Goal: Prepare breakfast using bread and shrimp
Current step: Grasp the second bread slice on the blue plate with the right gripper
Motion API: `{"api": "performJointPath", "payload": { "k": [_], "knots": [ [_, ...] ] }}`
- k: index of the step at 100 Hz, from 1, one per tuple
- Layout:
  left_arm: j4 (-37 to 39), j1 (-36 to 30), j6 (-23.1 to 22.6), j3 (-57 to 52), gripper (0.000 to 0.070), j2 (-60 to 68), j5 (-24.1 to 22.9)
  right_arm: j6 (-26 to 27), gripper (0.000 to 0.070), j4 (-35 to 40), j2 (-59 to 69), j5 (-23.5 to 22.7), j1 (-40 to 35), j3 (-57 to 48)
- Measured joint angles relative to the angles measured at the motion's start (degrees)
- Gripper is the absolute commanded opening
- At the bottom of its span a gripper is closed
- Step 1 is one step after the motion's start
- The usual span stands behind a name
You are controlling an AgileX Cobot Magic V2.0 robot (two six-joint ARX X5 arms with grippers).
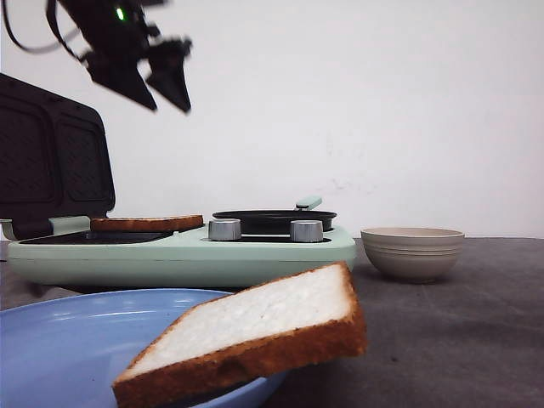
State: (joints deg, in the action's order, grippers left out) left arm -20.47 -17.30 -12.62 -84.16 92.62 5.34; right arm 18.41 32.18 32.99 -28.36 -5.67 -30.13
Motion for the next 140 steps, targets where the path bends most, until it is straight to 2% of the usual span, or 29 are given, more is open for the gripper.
{"api": "performJointPath", "payload": {
  "k": [13,39,68,84,107,121,140],
  "knots": [
    [-3.5,1.0,3.0,0.0,0.0351,-5.7,2.5,0.0,0.0093,0.0,0.0,-0.4,0.0,0.0],
    [-9.4,3.1,4.6,0.0,0.0348,-17.5,4.7,0.6,0.0092,1.8,0.0,-1.6,0.0,0.0],
    [-11.5,10.5,5.3,3.3,0.0348,-26.6,13.9,1.0,0.0093,8.7,0.0,-4.5,-0.2,0.0],
    [-9.6,13.9,7.6,11.2,0.0348,-32.2,17.2,2.6,0.0093,8.6,0.0,-4.6,-1.7,0.0],
    [-3.7,15.0,11.4,26.1,0.0348,-44.7,18.5,4.8,0.0096,6.9,0.0,-4.5,-5.1,0.0],
    [-3.4,15.0,13.0,33.3,0.0348,-50.9,18.6,6.2,0.018,6.8,0.6,-4.4,-7.7,0.0],
    [-3.7,15.0,14.8,38.1,0.0348,-57.5,18.6,8.6,0.0207,4.3,4.6,-4.2,-12.6,0.1]
  ]
}}
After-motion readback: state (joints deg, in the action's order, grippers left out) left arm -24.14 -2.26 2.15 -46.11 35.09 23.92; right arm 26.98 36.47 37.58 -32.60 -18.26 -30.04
